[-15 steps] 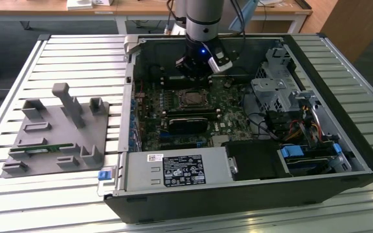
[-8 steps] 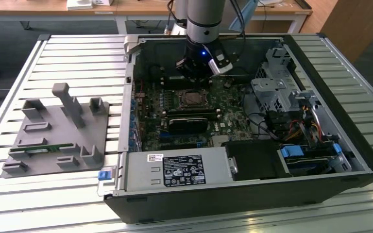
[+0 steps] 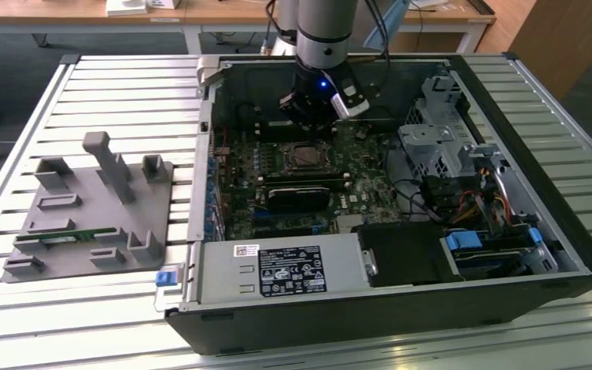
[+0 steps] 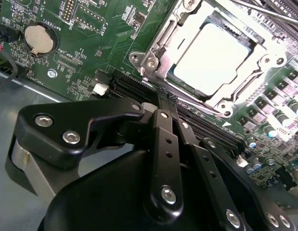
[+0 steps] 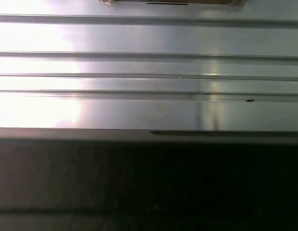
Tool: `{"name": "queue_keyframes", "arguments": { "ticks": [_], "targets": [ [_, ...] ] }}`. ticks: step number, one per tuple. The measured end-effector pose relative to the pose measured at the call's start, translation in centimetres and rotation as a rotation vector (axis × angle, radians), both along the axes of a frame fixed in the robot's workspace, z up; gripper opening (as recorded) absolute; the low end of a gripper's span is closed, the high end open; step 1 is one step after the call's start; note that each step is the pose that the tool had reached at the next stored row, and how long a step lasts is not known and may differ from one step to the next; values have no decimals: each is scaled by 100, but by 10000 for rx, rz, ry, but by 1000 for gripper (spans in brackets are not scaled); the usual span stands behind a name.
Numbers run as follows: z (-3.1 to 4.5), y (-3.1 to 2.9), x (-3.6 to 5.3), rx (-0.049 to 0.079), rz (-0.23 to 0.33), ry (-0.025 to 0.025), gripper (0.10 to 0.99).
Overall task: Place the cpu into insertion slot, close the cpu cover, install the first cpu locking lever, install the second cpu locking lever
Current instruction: 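Install the first cpu locking lever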
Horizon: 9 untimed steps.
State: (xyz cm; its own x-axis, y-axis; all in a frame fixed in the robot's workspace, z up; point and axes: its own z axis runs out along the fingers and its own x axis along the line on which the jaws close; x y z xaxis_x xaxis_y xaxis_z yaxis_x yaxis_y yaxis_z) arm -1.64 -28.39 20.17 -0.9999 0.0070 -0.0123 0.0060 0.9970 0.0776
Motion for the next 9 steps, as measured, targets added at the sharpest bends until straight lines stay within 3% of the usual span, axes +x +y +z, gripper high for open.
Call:
{"name": "queue_keyframes", "arguments": {
  "ticks": [9],
  "targets": [
    [-12, 0, 1, -80, 1, 1, 106]
  ]
}}
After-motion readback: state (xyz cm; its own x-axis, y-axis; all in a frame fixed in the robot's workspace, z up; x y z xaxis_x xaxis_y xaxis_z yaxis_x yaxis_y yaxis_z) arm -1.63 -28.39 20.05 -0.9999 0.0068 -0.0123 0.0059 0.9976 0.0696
